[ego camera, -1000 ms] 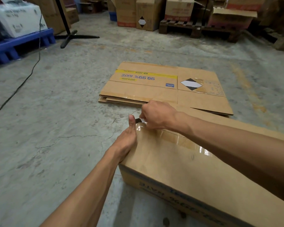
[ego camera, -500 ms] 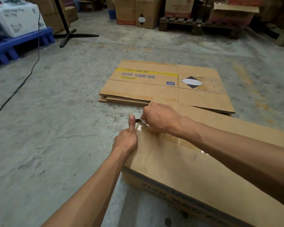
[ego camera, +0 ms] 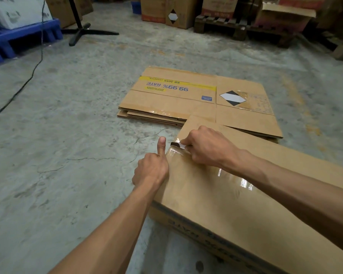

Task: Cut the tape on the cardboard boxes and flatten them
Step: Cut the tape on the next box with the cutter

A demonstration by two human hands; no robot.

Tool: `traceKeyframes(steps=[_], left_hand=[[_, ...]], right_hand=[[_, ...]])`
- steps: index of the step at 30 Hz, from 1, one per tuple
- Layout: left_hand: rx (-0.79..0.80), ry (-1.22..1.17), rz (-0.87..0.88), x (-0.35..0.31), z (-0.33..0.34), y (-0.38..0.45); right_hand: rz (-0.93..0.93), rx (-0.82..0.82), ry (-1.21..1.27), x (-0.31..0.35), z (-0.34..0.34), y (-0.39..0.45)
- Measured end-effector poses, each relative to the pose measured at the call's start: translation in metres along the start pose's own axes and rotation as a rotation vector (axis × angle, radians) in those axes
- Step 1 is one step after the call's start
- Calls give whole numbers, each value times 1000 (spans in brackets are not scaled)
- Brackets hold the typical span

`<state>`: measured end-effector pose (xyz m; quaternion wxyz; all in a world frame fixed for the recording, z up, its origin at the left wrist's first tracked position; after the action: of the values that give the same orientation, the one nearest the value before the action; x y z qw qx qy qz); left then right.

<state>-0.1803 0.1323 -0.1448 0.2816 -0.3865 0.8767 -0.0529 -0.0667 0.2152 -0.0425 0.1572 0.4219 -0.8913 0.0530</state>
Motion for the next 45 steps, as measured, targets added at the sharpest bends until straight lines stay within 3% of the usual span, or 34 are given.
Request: traceKeyframes(steps=[17,26,37,45], left_hand=[[-70,63,-38,-4,-12,-9],[-207,216,-1,-17,-29,-26],[-270,269,0,-25,-39,-33],[-306,314,-22,-26,-42,-35]], right_hand=[[35,35,-67,-21,-21,-43],[67,100,-227,-41,-39,-87],[192,179,-276,-89,-59,-160],[344,105,-303,-125,-77,-208]])
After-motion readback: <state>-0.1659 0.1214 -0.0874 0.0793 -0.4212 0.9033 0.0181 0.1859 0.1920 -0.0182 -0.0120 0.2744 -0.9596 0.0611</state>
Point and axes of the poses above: each hand's wrist, its own y-axis towards the middle knuckle, its own z-axis out of the palm, x = y × z, the point moved 10 cm from there along y, towards the middle knuckle, and after that the axes turned 12 degrees about y, right-handed, at the moved point
